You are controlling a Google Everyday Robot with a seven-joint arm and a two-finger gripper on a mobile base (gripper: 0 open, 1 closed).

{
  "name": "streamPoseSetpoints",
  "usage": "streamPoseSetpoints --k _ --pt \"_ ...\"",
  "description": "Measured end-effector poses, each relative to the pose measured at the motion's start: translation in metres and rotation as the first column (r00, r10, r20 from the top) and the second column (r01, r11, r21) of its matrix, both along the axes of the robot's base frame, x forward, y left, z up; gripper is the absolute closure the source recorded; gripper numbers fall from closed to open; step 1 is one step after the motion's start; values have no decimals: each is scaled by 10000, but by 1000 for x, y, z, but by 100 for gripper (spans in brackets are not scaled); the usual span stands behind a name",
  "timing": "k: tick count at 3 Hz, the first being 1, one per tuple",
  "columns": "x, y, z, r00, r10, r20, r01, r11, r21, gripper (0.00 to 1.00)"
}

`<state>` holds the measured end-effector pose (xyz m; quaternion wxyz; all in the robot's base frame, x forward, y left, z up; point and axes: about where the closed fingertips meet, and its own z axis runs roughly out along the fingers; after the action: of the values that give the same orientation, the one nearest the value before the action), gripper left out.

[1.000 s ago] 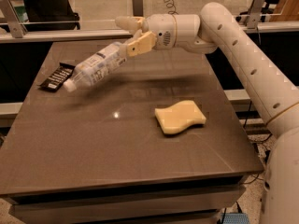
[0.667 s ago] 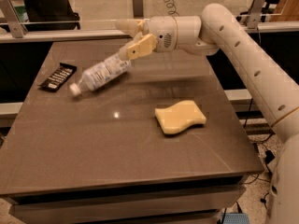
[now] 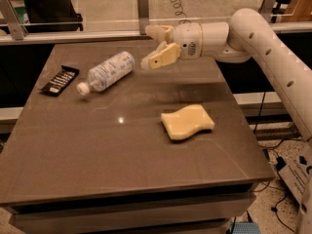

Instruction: Move sponge near blue plastic bottle

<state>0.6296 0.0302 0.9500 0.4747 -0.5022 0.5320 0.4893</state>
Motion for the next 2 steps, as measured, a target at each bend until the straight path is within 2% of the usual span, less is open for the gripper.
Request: streamPoseSetpoints --k 1,2 --pt "28 -46 -15 9920 -1164 488 1191 9913 -557 0" --pt "51 -90 -24 9772 -1826 1081 1939 9753 -1060 0"
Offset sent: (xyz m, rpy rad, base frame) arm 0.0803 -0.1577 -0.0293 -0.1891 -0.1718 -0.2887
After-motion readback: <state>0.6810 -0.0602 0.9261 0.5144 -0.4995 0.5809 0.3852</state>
